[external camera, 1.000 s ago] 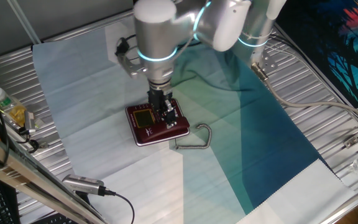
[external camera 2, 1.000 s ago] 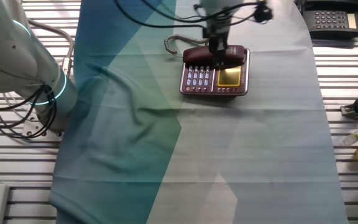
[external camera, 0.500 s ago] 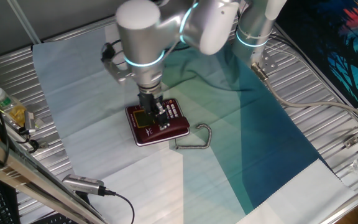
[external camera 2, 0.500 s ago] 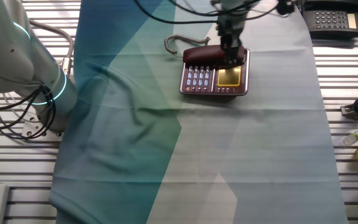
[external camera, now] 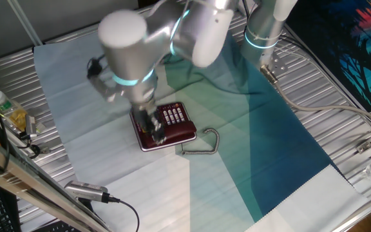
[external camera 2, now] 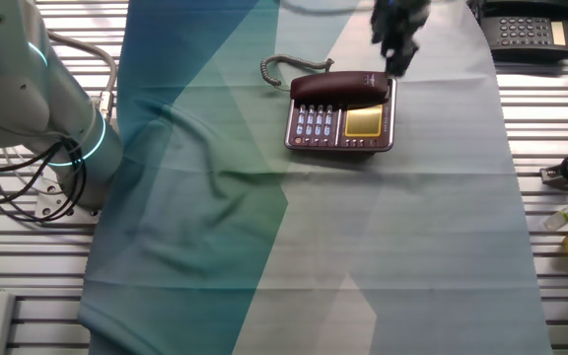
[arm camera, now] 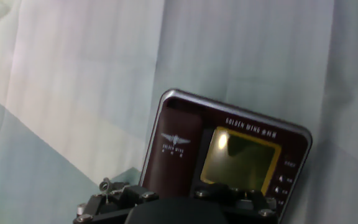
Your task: Place the handset of the telephone on the corresponding phone cradle
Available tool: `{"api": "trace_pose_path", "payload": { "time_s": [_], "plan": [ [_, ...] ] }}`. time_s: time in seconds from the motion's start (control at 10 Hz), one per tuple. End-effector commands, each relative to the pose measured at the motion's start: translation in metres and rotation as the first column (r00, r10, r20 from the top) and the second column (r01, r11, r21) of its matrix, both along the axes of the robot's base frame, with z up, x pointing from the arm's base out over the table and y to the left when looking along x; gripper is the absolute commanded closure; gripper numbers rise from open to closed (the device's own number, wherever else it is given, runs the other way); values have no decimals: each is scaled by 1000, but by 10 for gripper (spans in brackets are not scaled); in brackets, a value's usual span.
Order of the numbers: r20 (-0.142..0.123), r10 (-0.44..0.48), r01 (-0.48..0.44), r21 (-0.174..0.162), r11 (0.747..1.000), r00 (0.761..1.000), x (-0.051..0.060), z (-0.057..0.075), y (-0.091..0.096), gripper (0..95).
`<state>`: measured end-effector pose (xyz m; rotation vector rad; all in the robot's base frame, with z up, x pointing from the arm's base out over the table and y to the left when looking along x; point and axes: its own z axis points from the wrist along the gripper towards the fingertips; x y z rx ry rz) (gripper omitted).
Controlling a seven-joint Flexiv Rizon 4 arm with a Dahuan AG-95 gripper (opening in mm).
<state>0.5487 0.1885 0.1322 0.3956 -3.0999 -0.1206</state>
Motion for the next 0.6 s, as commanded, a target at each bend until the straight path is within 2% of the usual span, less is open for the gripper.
{"api": "trace_pose_path", "payload": {
  "time_s": [0.1,0.3,0.5,0.6],
  "plan": [
    [7,54,-53,-27,998,999,13,7,26,380],
    [7,71,-71,-49,996,997,18,13,48,380],
    [33,121,-120,-51,992,992,21,13,69,380],
    [34,119,-117,-52,992,992,22,15,82,570]
  ]
}}
